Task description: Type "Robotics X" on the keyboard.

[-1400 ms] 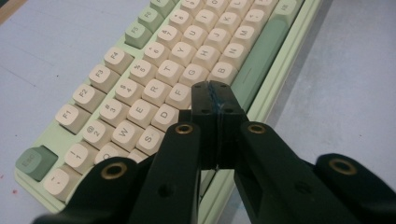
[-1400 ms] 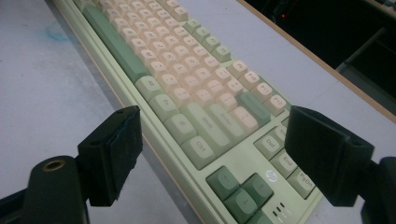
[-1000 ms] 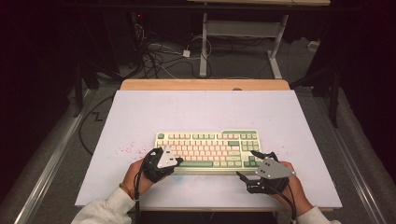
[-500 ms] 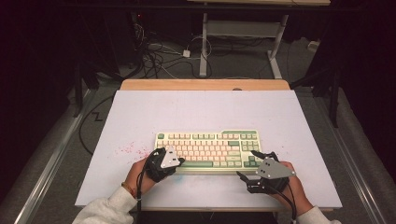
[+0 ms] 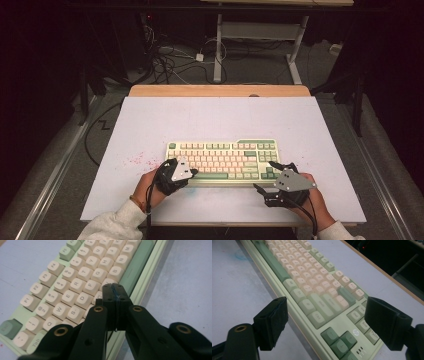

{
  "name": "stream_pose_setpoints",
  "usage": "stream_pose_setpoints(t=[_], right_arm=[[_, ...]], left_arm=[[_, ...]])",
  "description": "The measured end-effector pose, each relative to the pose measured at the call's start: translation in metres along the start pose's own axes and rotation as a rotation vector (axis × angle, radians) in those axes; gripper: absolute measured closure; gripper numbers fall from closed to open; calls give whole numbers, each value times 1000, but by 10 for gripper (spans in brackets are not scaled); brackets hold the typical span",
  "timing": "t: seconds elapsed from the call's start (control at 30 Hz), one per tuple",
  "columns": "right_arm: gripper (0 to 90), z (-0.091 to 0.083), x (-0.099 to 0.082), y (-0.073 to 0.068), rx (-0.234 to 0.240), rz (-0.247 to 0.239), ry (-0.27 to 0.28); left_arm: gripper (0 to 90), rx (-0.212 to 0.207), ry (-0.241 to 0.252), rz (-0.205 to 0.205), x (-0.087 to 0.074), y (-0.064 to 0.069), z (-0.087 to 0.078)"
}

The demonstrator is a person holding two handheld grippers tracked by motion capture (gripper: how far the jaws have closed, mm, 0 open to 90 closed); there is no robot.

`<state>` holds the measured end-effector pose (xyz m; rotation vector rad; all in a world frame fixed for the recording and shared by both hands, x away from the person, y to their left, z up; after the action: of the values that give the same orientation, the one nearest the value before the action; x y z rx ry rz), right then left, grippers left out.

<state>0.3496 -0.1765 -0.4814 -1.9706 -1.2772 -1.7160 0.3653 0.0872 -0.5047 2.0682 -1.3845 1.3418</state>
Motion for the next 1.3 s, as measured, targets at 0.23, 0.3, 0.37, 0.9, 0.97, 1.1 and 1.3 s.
stream_pose_setpoints(t=[0.23,0.3,0.37,0.9,0.97,1.1,1.3], right_arm=[[197,0,0,0,0,0,-2],[196,0,0,0,-2,0,-1],[196,0,0,1,-3,0,-1],[225,-1,0,3,-11,19,2],[273,-2,1,3,-4,29,10],[394,-3,1,3,-1,31,10],[603,-4,2,2,30,41,10]], left_arm=[[831,24,28,-1,3,-7,-6],[805,30,33,-3,3,-8,-6],[748,36,32,0,3,-9,-7],[217,116,95,5,6,-17,-11],[216,125,103,5,5,-18,-13],[192,140,105,15,3,-20,-17],[193,171,133,8,2,-25,-24]])
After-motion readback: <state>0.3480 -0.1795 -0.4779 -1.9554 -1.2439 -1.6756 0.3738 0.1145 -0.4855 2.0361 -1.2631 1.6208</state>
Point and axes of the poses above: each handheld gripper's, and its own axes: z roughly forward along the jaws, x roughly out of its top, y roughly to its right, the point moved 8 cm from there along z, roughly forward along the jaws, and after that the axes turned 14 degrees about y, right-handed, at the moved point
